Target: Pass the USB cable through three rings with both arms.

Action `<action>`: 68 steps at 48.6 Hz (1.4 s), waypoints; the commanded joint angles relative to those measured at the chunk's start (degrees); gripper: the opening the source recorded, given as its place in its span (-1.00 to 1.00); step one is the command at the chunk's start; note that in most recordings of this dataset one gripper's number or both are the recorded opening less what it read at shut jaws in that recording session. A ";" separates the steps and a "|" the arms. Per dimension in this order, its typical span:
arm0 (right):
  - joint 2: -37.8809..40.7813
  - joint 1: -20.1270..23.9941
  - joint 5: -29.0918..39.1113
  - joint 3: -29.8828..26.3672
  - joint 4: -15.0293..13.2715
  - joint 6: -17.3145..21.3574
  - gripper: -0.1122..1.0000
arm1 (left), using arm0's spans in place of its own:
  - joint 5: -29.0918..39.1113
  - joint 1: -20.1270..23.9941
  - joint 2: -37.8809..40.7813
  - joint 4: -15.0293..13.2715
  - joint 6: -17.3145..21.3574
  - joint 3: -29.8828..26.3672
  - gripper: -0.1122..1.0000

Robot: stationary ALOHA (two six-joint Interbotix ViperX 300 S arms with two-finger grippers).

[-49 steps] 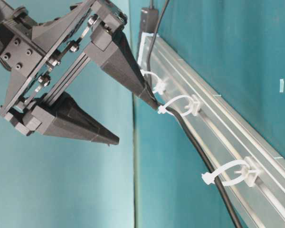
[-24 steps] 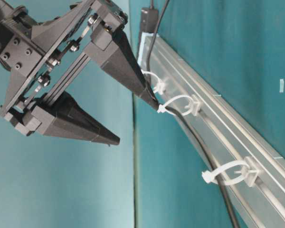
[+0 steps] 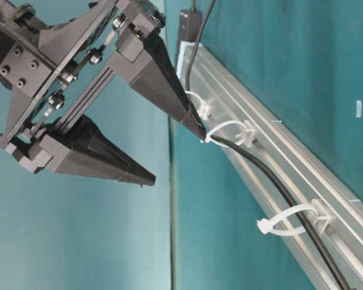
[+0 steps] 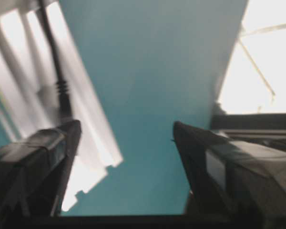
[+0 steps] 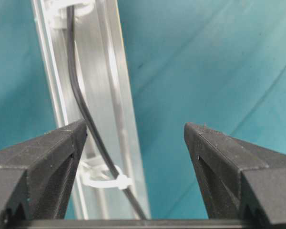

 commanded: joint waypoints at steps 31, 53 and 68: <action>-11.69 -2.20 -11.34 -1.49 0.09 26.54 0.79 | 19.34 14.94 -33.22 0.18 30.94 -0.97 0.78; -18.90 -5.98 -23.20 3.78 0.09 48.43 0.78 | 18.90 22.68 -41.04 0.18 44.12 -0.97 0.77; -27.42 -6.06 -28.12 10.99 0.09 49.75 0.77 | 13.54 26.10 -41.31 0.18 47.29 -1.05 0.77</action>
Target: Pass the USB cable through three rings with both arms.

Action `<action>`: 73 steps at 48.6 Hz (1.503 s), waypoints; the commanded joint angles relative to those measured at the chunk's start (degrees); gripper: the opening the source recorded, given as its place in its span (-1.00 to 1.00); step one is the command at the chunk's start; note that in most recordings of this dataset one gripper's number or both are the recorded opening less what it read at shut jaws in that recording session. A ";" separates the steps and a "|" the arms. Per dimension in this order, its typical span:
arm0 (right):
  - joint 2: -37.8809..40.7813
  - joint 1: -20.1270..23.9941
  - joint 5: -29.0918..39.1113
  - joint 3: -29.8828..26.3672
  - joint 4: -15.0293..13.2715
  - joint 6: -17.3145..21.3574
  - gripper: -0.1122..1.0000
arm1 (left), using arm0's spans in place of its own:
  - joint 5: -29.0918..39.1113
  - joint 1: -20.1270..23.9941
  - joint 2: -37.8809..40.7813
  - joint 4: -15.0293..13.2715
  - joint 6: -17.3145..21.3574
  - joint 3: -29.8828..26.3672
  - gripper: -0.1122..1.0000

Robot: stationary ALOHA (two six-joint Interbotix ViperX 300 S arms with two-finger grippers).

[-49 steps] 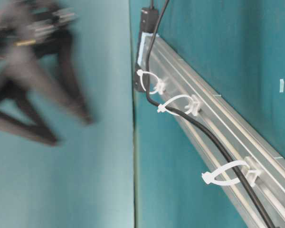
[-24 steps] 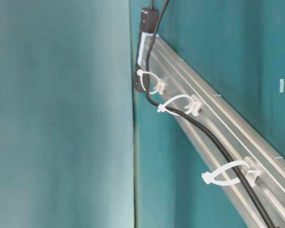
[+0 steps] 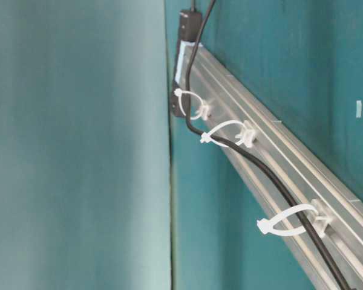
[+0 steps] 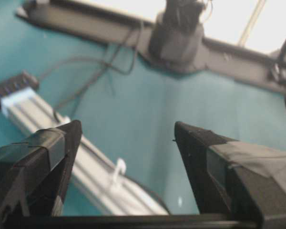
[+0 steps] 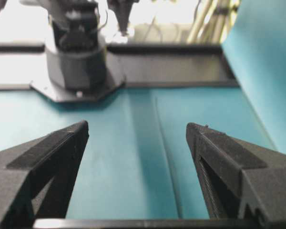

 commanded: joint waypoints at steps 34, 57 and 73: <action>-23.12 -1.32 3.43 13.80 0.09 5.01 0.77 | -0.79 0.26 -3.69 0.18 2.46 -1.23 0.77; -25.14 -1.14 4.22 15.64 0.09 8.26 0.77 | -0.44 0.35 -3.52 0.18 2.55 -1.41 0.77; -28.48 -0.97 4.22 17.14 0.09 8.35 0.77 | 0.44 0.26 -4.04 0.18 2.55 -1.41 0.77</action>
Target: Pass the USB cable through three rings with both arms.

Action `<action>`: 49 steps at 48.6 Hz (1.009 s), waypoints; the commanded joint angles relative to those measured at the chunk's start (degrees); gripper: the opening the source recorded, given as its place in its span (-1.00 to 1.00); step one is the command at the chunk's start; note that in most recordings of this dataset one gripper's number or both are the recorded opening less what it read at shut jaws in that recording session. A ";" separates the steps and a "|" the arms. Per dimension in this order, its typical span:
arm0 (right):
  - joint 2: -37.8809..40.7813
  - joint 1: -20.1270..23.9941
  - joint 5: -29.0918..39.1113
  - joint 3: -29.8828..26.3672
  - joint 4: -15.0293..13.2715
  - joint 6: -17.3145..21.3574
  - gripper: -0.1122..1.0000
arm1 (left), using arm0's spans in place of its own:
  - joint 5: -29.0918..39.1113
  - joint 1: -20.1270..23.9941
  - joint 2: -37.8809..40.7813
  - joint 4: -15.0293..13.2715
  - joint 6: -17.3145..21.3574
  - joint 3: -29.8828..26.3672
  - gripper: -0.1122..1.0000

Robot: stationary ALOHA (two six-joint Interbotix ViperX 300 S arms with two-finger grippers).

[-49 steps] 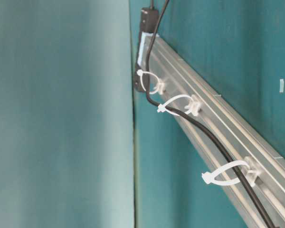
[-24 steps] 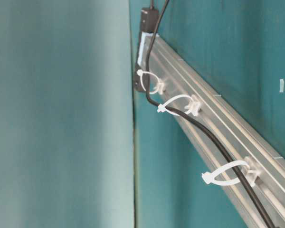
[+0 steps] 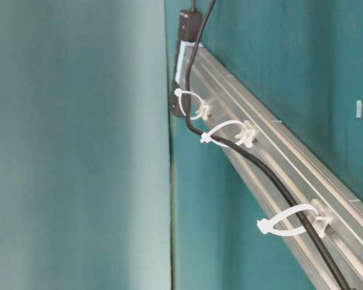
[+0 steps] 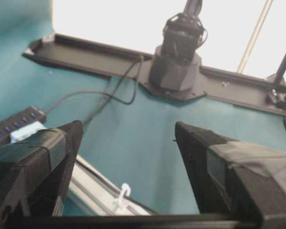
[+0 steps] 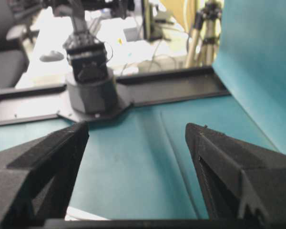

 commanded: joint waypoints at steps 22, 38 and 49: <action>-1.23 0.09 -0.26 1.14 0.09 0.62 0.77 | -0.09 0.09 0.18 0.18 0.09 -1.41 0.77; -1.23 -0.09 -0.26 1.58 0.18 0.62 0.77 | -0.09 0.18 0.18 0.18 -0.09 -1.23 0.77; -1.23 -0.18 -0.35 1.76 0.09 0.62 0.77 | -0.09 0.09 0.26 0.18 -0.09 -1.05 0.77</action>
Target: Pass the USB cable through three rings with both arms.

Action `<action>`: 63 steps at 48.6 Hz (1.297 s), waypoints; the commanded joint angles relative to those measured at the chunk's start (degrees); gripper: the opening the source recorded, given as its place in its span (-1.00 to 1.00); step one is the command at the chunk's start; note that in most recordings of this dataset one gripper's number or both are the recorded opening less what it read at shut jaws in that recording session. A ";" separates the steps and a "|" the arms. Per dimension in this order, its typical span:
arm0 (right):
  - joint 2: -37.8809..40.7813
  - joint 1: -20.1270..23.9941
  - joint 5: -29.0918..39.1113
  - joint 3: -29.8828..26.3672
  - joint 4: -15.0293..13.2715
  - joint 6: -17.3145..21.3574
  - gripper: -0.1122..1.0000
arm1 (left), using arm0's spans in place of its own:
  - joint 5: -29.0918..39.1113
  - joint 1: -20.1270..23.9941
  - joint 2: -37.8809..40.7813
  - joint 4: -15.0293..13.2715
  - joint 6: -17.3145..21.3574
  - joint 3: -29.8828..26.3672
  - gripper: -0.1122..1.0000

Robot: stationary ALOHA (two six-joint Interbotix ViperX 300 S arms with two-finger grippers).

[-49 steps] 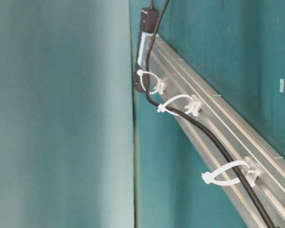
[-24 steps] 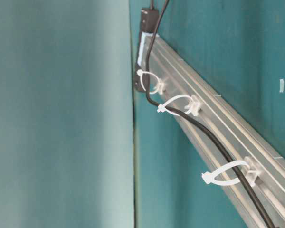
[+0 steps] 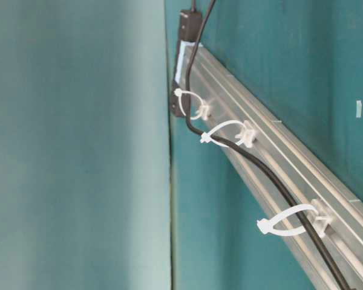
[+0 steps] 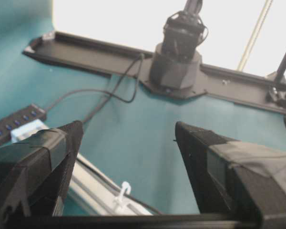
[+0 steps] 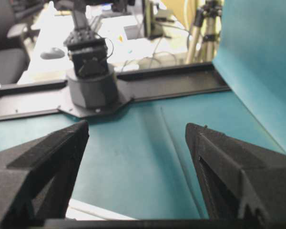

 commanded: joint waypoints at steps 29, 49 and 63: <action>-1.41 -1.58 -0.44 1.76 0.18 1.32 0.77 | -0.26 0.18 0.18 0.18 -0.79 -0.79 0.77; -1.58 -2.02 -0.88 2.55 0.09 2.11 0.77 | -0.26 0.18 0.35 0.18 -0.88 -0.53 0.77; -3.43 -2.81 -0.88 3.43 0.09 2.11 0.77 | -0.26 0.18 0.18 0.18 -1.14 -0.26 0.77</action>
